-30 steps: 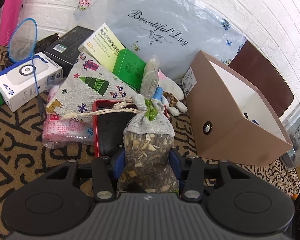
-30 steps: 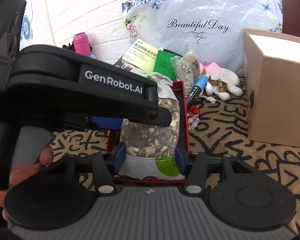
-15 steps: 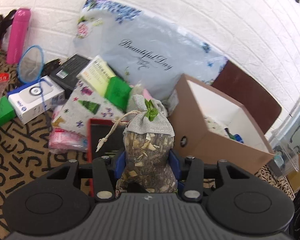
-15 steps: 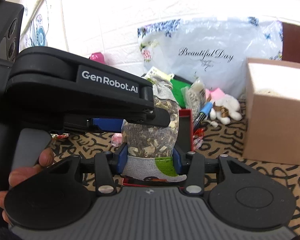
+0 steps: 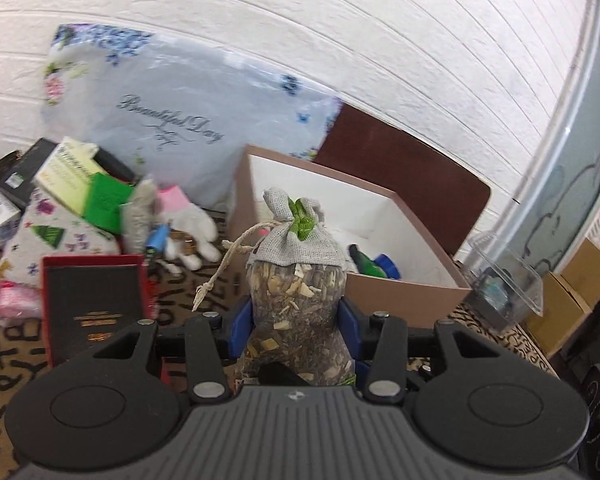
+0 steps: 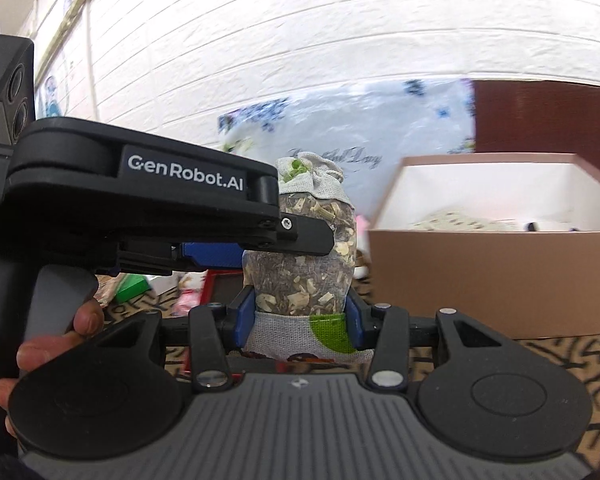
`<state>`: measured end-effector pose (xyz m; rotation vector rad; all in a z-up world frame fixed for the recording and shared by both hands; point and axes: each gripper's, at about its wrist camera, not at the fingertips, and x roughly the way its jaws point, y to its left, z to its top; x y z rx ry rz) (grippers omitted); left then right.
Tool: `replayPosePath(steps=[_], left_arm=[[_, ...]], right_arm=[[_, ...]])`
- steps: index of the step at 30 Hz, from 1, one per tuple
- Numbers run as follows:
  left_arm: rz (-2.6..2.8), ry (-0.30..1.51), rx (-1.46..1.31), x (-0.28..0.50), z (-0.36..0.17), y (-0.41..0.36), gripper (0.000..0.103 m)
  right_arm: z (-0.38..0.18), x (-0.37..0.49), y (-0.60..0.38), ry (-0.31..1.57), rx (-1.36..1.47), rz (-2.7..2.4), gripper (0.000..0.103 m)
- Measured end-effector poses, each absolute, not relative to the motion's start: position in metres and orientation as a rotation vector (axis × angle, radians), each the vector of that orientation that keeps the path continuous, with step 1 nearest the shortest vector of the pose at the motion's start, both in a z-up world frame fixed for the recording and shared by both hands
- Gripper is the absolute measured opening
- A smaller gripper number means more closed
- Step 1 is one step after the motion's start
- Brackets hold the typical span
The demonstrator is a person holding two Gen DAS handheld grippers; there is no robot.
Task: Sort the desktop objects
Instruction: 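Carry the herb sachet with the left gripper over the cardboard box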
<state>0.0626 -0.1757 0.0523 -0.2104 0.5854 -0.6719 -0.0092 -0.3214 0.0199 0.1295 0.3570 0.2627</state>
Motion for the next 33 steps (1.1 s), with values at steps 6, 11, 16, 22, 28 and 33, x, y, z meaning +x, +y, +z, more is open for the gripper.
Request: replayPosePath(steps=[6,11,16,22,28,33], left_arm=[[-0.770,0.567,-0.178,0.059,0.064,-0.209,0.046],[-0.826,0.530,-0.132,0.054,0.073,-0.232,0.045],[-0.869,0.519,-0.134,0.056,0.076,-0.249,0.045],[-0.915,0.499,-0.121,0.066,0.087,-0.279,0.045],[-0.976,0.442,-0.135,0.093,0.106,-0.312,0.045],[-0.987,0.486,-0.173,0.129,0.100,-0.338,0.045]], right_arm=[[0.028,-0.018,-0.356,0.322,0.152,0.194,0.044],[0.037,-0.026,-0.381,0.269,0.180,0.140,0.044],[0.041,-0.023,-0.399,0.248,0.183,0.098,0.044],[0.046,-0.023,-0.417,0.222,0.173,0.056,0.044],[0.065,0.002,-0.446,0.167,0.131,0.007,0.044],[0.071,0.038,-0.472,0.175,0.144,-0.017,0.044]])
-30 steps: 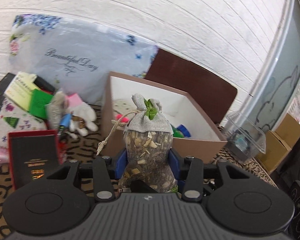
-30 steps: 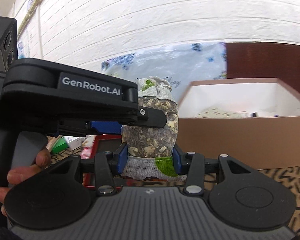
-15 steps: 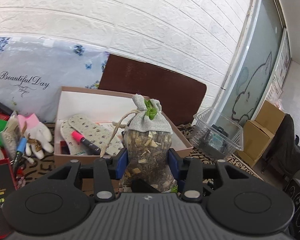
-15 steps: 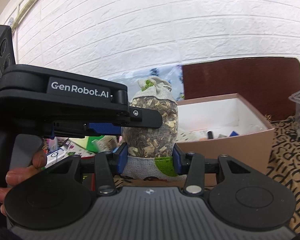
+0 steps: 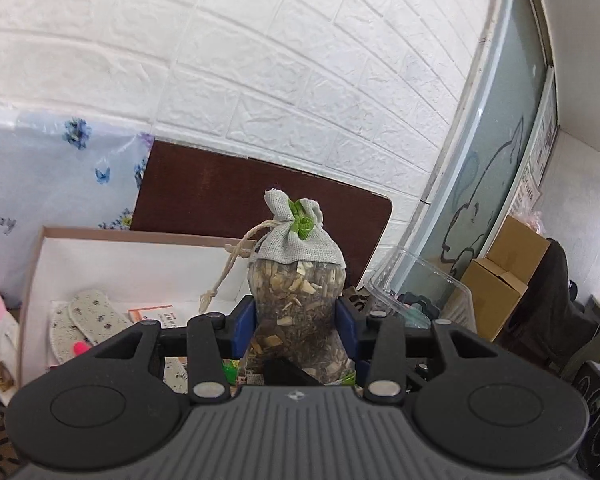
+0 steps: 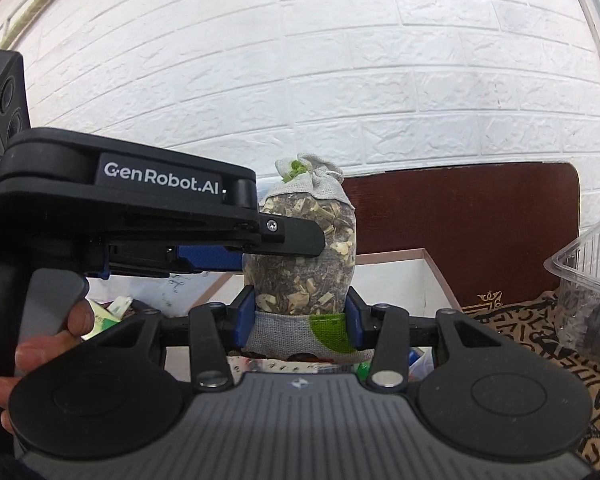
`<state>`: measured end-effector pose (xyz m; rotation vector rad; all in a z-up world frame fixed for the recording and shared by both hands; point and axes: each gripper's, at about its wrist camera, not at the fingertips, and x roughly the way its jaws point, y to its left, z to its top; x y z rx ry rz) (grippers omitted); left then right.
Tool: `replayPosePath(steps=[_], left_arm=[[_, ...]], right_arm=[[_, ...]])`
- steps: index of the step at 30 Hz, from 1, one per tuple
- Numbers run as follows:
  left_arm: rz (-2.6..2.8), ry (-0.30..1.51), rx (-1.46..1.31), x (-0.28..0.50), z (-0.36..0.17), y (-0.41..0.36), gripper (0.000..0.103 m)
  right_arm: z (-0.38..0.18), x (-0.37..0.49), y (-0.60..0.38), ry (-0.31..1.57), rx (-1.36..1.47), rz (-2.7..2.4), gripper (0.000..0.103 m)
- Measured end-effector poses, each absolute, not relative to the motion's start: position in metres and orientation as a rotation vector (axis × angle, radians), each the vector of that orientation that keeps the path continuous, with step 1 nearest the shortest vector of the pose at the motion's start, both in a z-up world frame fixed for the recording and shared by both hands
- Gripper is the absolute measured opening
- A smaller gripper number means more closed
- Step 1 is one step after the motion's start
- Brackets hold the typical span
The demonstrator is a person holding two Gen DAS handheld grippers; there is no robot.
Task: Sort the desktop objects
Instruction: 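Carry the herb sachet with the left gripper over the cardboard box, then open the left gripper to drop the herb sachet into the box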
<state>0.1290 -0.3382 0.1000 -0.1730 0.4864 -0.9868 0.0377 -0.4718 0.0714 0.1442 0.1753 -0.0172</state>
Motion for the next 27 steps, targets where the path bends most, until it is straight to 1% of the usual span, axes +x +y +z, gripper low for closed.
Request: replayPosePath(steps=[10,14,15,16,17,18,19,20,21,23,25,27], left_arm=[[-0.974,0.674,-0.234,0.185,0.057,-0.374,0.045],[-0.941,0.708,-0.235,0.201,0.051,-0.382,0.044],[-0.922,0.708,-0.236,0.205,0.049,-0.383,0.047],[-0.906,0.714,-0.240,0.209,0.048,-0.384,0.059],[-0.888,0.728,-0.249,0.213,0.047,-0.385,0.079],[-0.867,0.745,-0.268,0.216,0.046,-0.383,0.087],[-0.852,0.756,-0.287,0.218,0.045,-0.381,0.095],[-0.849,0.758,-0.301,0.218,0.045,-0.378,0.098],[-0.852,0.758,-0.305,0.218,0.045,-0.375,0.098],[-0.850,0.761,-0.304,0.214,0.047,-0.371,0.099],[-0.844,0.761,-0.294,0.209,0.049,-0.368,0.100],[-0.831,0.754,-0.273,0.202,0.051,-0.365,0.103]], right_arm=[[0.043,0.090,-0.504,0.292,0.178,-0.047,0.044],[0.036,0.109,-0.514,0.325,0.192,-0.061,0.044],[0.035,0.114,-0.517,0.327,0.191,-0.073,0.044],[0.035,0.116,-0.518,0.326,0.190,-0.087,0.044],[0.033,0.123,-0.522,0.325,0.189,-0.103,0.045],[0.032,0.133,-0.526,0.339,0.189,-0.123,0.045],[0.034,0.127,-0.524,0.355,0.188,-0.139,0.048],[0.034,0.124,-0.525,0.362,0.189,-0.147,0.053],[0.033,0.121,-0.525,0.354,0.191,-0.150,0.056],[0.034,0.112,-0.525,0.323,0.194,-0.144,0.069],[0.036,0.098,-0.523,0.297,0.197,-0.151,0.070],[0.037,0.090,-0.523,0.286,0.207,-0.153,0.072]])
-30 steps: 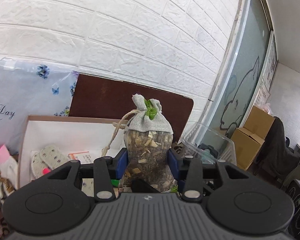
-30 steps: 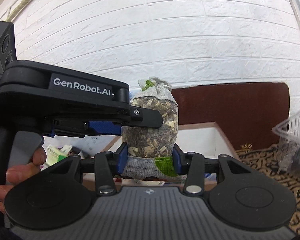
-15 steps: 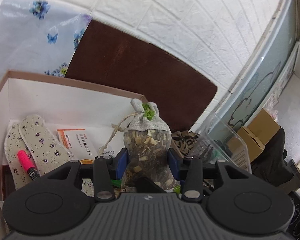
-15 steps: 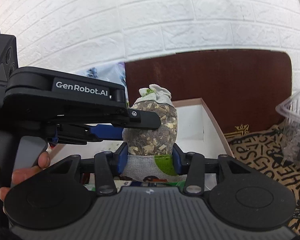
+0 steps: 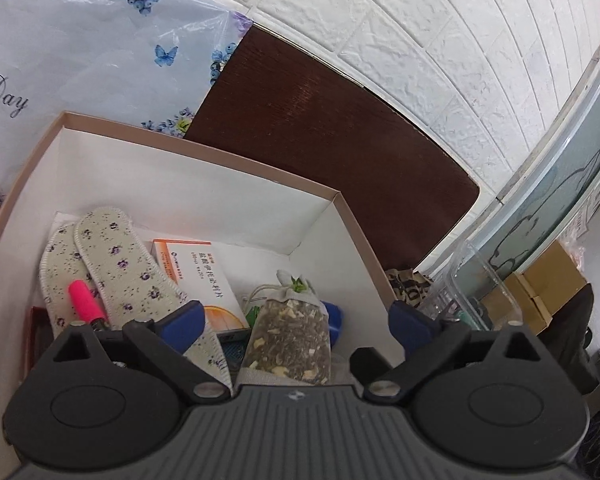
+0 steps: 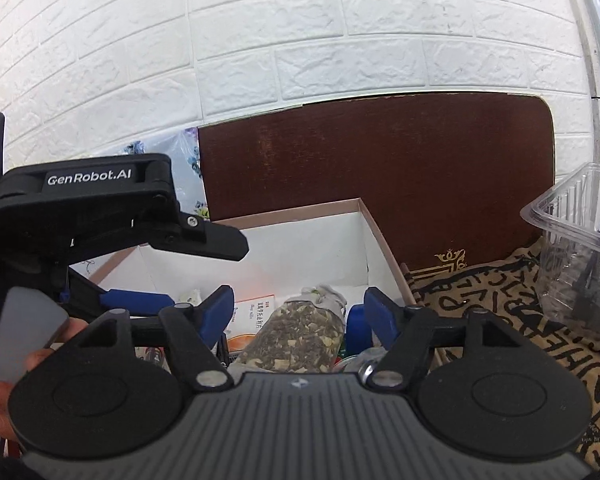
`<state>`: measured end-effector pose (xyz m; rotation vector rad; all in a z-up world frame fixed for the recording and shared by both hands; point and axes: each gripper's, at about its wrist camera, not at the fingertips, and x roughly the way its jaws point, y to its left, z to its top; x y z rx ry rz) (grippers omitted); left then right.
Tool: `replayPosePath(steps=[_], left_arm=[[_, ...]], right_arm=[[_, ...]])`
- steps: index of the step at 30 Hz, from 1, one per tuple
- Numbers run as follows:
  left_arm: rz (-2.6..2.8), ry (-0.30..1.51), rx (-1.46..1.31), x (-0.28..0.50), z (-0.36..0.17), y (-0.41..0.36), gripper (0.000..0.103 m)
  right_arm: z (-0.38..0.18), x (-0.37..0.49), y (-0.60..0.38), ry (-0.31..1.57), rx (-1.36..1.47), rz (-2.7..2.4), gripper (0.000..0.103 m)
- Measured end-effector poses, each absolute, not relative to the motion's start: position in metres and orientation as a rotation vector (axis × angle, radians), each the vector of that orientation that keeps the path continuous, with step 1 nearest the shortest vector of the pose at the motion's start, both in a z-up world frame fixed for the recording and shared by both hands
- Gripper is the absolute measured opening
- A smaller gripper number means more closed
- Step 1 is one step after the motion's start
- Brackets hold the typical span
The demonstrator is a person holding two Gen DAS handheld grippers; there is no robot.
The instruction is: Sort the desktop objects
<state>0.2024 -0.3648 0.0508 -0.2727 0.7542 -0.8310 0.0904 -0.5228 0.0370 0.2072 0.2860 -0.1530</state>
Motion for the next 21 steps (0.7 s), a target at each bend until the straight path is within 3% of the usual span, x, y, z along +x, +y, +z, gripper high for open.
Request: replayPosePath(steps=[4,8,11,21], left_arm=[[-0.808,0.731,-0.228,0.187,0.053,-0.357,0.103],[-0.799,0.701,-0.215,0.167,0.057,-0.342,0.103],[-0.764,0.677,-0.213,0.149,0.060,-0.326,0.103],[-0.662,0.664,-0.162,0.078,0.042,-0.275,0.103]], right_arm=[[0.042,0.084,-0.521,0.266,0.237,-0.157,0.091],[0.045,0.074,-0.511,0.271,0.208,-0.151,0.093],[0.046,0.063,-0.504,0.291,0.195,-0.171,0.101],[0.034,0.008,-0.480,0.348,0.187,-0.239,0.101]])
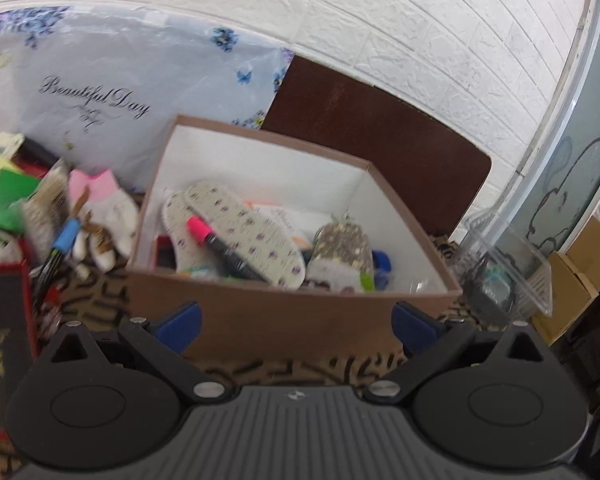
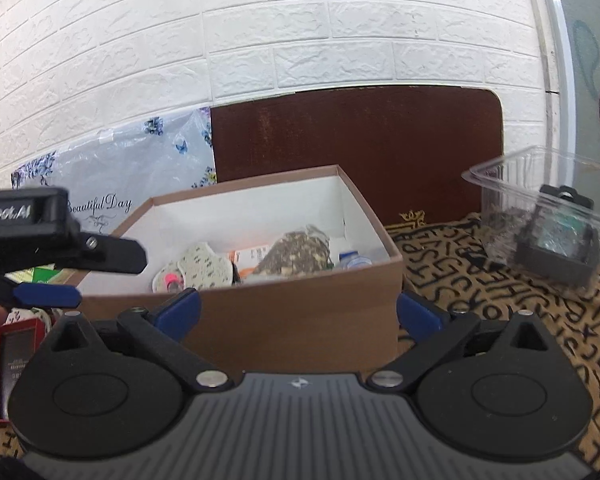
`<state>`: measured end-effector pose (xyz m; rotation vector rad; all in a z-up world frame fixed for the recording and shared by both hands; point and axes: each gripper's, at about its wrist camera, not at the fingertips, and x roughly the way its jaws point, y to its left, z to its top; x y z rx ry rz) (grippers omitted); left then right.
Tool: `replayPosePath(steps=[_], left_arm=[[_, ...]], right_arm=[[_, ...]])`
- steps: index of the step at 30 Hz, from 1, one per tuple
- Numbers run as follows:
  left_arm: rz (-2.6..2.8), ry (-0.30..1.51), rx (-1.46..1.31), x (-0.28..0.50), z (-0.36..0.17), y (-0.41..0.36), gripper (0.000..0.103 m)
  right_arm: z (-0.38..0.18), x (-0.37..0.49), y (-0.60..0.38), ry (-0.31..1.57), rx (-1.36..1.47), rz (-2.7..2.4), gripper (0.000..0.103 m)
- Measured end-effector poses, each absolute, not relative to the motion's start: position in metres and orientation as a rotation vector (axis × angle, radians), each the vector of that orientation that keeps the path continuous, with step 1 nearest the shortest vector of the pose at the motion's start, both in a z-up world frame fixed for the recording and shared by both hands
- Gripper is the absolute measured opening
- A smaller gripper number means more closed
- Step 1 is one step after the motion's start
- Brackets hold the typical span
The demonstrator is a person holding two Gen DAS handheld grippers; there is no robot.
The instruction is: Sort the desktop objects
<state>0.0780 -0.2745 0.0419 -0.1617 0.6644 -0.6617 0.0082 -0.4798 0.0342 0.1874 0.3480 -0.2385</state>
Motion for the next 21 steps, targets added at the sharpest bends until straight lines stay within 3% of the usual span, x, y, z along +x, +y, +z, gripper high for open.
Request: replayPosePath(steps=[21], left_arm=[[-0.547,0.717,-0.012,0.022,0.039,-0.237,0.103]], right_arm=[[0.030,-0.036,-0.423,0.477,0.093,-0.277,0.101]])
